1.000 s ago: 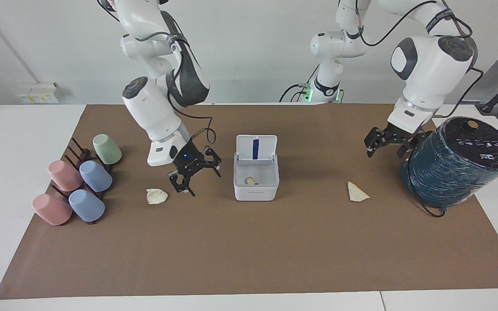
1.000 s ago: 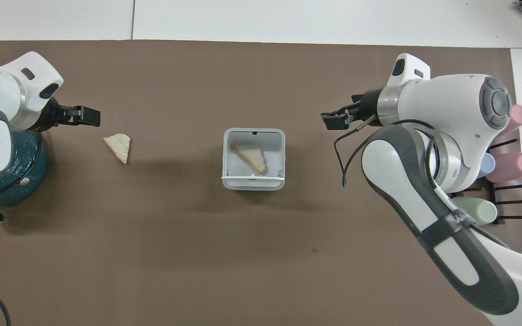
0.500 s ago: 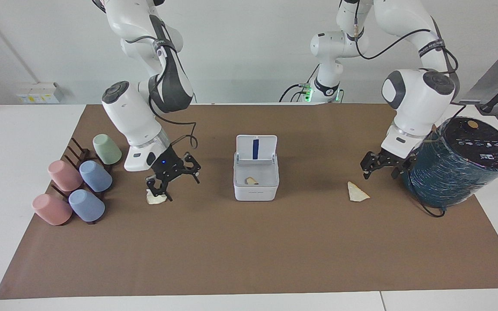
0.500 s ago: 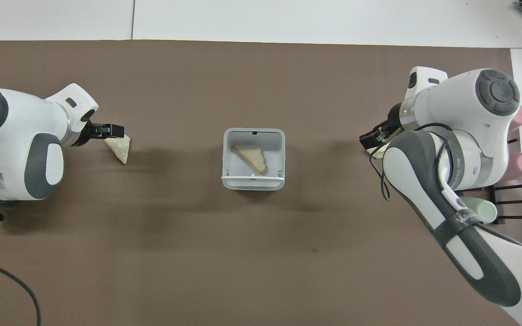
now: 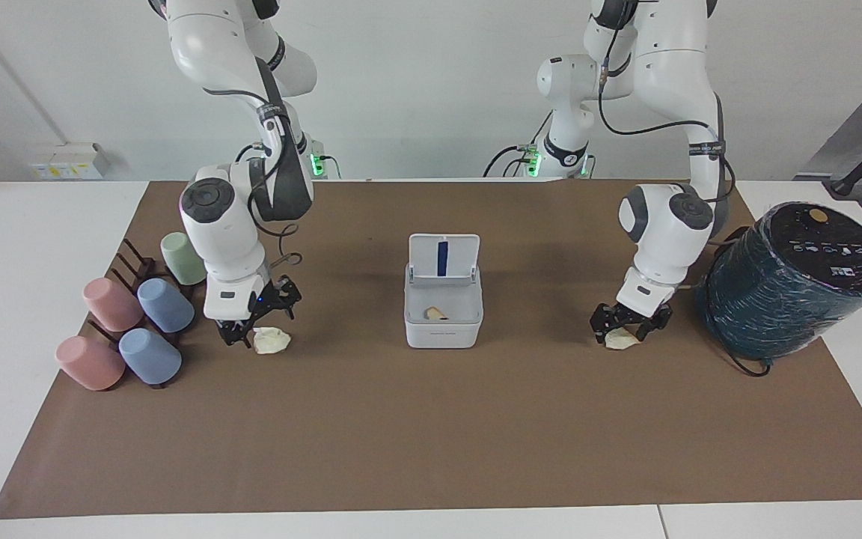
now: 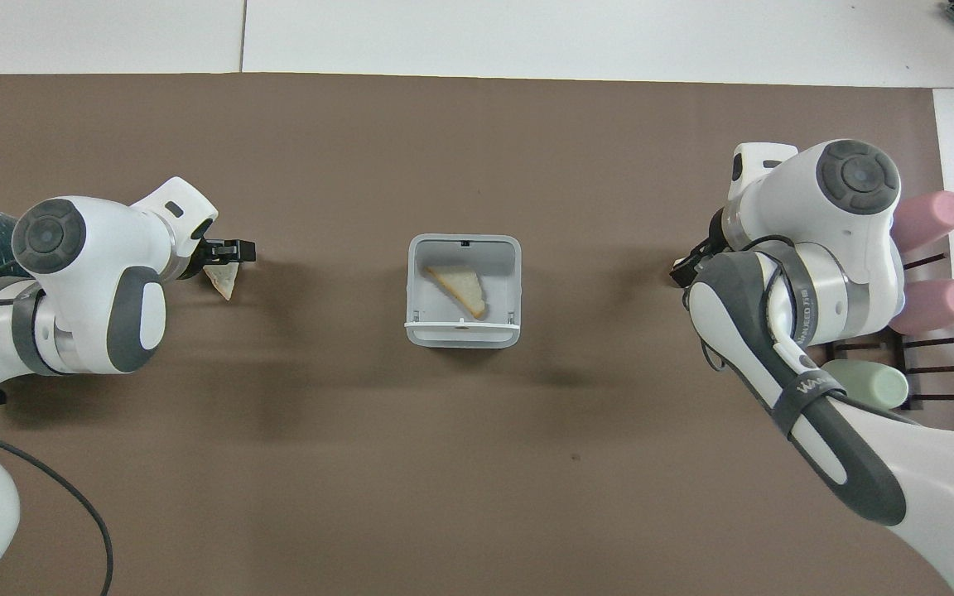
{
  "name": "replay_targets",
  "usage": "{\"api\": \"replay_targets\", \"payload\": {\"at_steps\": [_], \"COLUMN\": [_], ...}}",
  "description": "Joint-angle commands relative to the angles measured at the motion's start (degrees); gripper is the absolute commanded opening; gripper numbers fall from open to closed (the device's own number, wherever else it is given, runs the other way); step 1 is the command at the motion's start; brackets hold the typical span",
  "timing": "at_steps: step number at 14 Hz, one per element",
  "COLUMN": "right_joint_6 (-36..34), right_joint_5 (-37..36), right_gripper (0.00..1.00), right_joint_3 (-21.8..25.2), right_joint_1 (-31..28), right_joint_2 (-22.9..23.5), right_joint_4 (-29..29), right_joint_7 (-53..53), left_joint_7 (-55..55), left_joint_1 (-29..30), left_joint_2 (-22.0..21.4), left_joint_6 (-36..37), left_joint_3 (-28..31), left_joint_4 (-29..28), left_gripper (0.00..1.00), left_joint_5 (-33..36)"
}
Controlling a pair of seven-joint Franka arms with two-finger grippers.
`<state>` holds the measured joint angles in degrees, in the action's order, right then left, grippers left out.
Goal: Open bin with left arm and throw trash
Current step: 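Grasp the paper scrap near the left gripper and lift it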
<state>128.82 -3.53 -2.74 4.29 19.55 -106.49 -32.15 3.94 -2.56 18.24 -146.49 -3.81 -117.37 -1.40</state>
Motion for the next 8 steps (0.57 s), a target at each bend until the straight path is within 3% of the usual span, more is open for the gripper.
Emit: {"api": "replay_targets", "payload": {"at_steps": [1, 5, 6, 8], "right_joint_6": [2.05, -1.46, -2.08, -3.22], "right_joint_5": [-0.96, -0.96, -0.96, -0.96], "right_gripper": [1.00, 1.00, 1.00, 1.00], "right_joint_3": [-0.78, -0.78, -0.87, -0.87], "right_joint_1": [-1.04, -2.87, -3.66, -3.59], "right_joint_2": [1.97, 1.19, 1.10, 0.84], "right_joint_4": [-0.47, -2.05, -2.05, -2.31], "right_joint_7": [-1.60, -7.11, -8.87, -9.59], "left_joint_7": [0.98, 0.98, 1.07, 0.98], "left_joint_1": [-0.42, -0.34, -0.42, -0.42], "left_joint_2": [-0.75, -0.66, -0.57, -0.31], "left_joint_6": [-0.99, -0.46, -0.38, 0.06], "left_joint_3": [0.29, 0.29, 0.38, 0.29], "left_joint_4": [-1.37, -0.68, -0.50, 0.55], "left_gripper": [0.62, 0.06, 0.00, 0.00], "left_joint_5": [0.35, 0.35, 0.43, 0.43]}}
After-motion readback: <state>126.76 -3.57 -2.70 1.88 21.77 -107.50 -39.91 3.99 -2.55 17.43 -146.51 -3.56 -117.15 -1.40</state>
